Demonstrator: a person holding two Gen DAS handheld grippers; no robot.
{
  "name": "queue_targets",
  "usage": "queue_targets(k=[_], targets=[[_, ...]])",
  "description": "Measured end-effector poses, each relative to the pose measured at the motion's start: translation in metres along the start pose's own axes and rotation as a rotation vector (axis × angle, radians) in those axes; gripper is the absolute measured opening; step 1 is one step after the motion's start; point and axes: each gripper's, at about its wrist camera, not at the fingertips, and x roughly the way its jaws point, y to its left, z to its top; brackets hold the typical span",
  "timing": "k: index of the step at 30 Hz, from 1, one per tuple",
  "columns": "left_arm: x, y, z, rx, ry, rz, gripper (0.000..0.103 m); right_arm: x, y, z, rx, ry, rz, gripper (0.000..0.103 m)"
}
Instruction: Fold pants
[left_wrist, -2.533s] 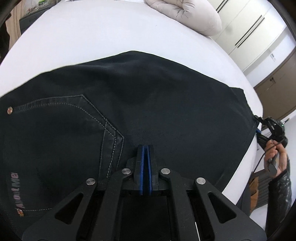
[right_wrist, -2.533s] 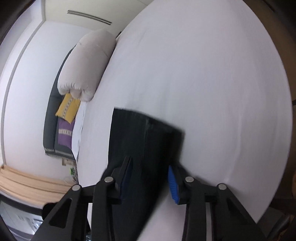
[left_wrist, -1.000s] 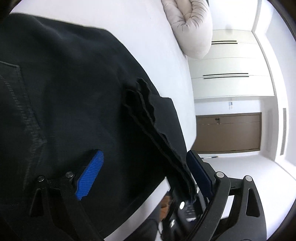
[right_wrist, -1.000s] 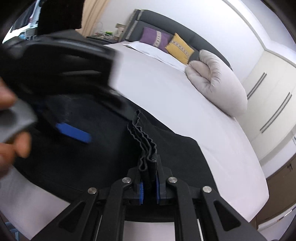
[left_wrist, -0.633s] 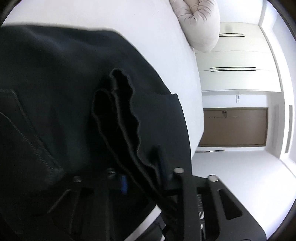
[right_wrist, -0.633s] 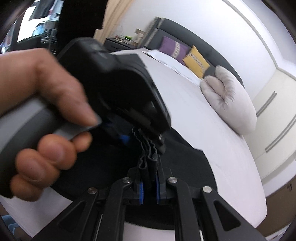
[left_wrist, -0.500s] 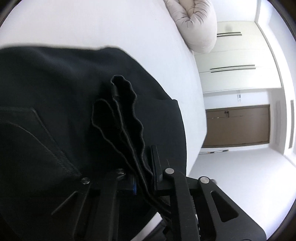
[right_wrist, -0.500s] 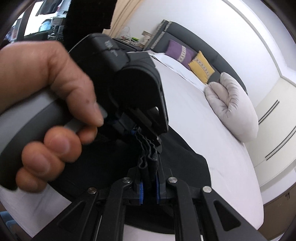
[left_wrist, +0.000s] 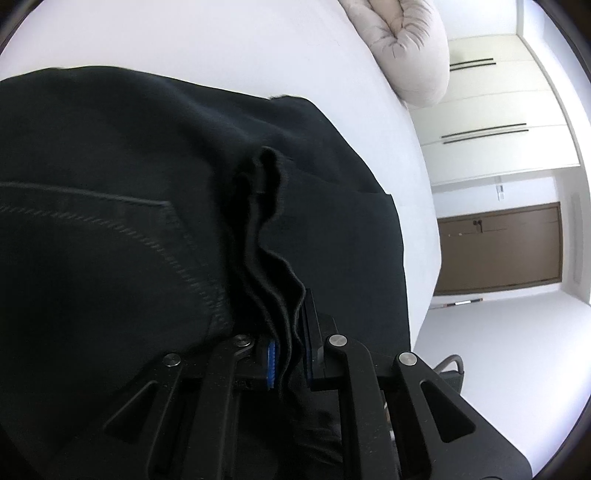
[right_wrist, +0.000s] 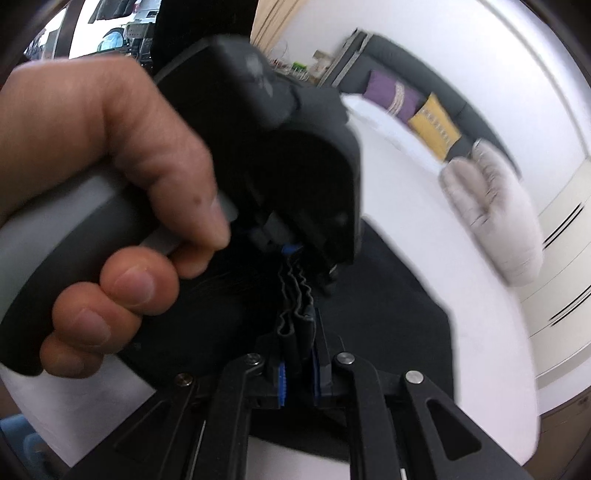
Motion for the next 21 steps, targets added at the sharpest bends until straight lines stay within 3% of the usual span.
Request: queue_targets(k=[2,3,4,6,8,10,14,16,17,21], targets=[[-0.011,-0.001,-0.006,-0.005,-0.026,0.042,0.010,0.003,-0.006,-0.005,0.041,0.034,0.061,0.019],[-0.022,-0.001,-0.011,-0.001,-0.051,0.065,0.010,-0.002,-0.011,-0.007,0.059,0.024,0.082,0.027],[-0.032,-0.003,-0.015,0.008,-0.083,0.108,0.010,-0.008,-0.020,-0.010,0.089,0.018,0.121,0.046],[-0.049,-0.015,-0.023,0.060,-0.152,0.229,0.010,-0.022,-0.044,-0.016,0.181,-0.003,0.237,0.055],[-0.059,-0.032,-0.032,0.142,-0.183,0.264,0.010,-0.028,-0.081,-0.024,0.308,0.008,0.391,0.053],[-0.060,-0.053,-0.041,0.229,-0.189,0.281,0.010,-0.027,-0.122,-0.031,0.424,0.017,0.466,0.035],[-0.016,-0.090,-0.060,0.432,-0.116,0.331,0.010,-0.004,-0.219,-0.040,0.652,0.021,0.647,0.032],[0.004,-0.085,-0.072,0.448,-0.050,0.341,0.010,0.016,-0.253,-0.037,0.709,0.018,0.701,0.032],[0.012,-0.079,-0.079,0.454,-0.028,0.363,0.010,0.036,-0.270,-0.037,0.756,0.040,0.782,0.032],[0.009,-0.072,-0.085,0.484,-0.039,0.367,0.010,0.106,-0.305,-0.030,0.877,0.118,0.858,0.032]])
